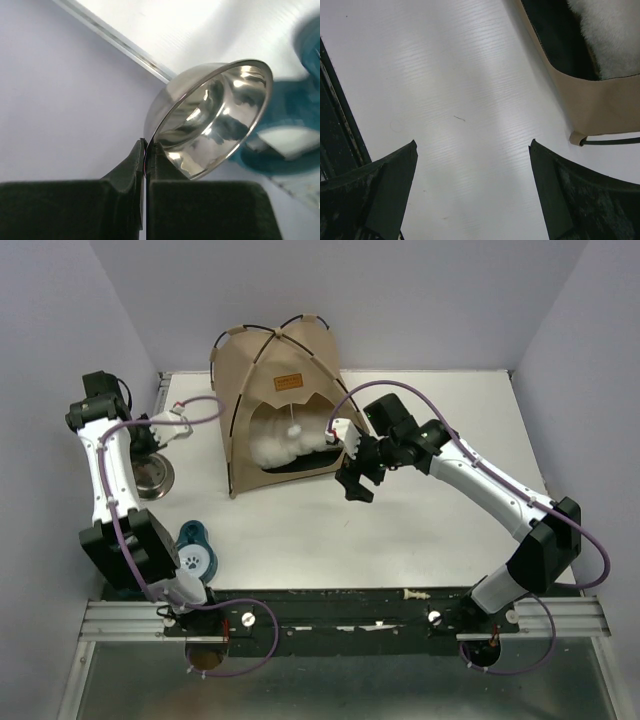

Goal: Set up the pet tent

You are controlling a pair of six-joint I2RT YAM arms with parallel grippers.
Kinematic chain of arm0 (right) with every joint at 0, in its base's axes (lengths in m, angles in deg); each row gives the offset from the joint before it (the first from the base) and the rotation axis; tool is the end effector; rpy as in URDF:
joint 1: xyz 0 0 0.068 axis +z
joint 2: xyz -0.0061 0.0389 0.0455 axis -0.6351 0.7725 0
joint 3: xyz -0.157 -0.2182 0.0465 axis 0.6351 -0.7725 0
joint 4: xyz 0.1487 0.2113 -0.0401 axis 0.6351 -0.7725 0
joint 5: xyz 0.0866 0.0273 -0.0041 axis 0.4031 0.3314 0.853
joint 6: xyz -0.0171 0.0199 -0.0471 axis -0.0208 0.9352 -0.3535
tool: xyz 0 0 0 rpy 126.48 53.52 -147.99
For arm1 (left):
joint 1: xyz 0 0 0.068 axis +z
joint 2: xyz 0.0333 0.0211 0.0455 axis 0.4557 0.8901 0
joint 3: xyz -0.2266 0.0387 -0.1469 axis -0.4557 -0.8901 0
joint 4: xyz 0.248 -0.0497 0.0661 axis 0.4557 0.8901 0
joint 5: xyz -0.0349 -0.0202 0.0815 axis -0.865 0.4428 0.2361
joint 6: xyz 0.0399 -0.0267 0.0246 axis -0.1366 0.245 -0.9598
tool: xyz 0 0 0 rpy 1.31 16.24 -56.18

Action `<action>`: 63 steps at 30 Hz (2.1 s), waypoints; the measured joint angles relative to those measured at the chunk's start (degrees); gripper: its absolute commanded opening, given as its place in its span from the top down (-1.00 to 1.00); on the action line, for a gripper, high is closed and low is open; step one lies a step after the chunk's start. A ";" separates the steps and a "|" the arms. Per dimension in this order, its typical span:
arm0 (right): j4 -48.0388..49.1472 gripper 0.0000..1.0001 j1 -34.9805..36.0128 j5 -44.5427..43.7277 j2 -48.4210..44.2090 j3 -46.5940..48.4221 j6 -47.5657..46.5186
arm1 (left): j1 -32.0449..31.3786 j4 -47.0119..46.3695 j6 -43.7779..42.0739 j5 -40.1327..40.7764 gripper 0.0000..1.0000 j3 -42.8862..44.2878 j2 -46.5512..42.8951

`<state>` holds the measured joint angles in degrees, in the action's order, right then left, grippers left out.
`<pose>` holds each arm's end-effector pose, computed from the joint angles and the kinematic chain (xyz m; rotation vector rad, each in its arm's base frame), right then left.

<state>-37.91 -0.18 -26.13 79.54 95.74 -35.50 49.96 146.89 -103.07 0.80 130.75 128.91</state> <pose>0.2498 0.2207 0.3227 -1.5213 1.9689 0.5374 0.3008 0.1213 0.3485 1.2528 2.4813 0.2630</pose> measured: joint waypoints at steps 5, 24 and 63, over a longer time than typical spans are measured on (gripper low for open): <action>0.02 -1.00 0.00 0.85 0.02 -0.48 0.24 | 0.07 2.05 -15.85 4.74 1.00 -17.94 -15.85; 0.04 -1.00 0.00 1.44 1.62 -0.55 0.50 | 9.35 2.49 -37.09 15.65 0.91 -42.40 -24.83; -0.13 -1.00 0.00 1.68 1.38 -2.47 0.48 | 9.60 -7.67 -38.53 15.69 -0.97 -38.21 -16.52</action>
<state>-38.04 -0.18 -24.44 80.92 93.27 -35.02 59.56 139.22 -141.61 16.50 92.54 112.39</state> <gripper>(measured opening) 0.997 0.984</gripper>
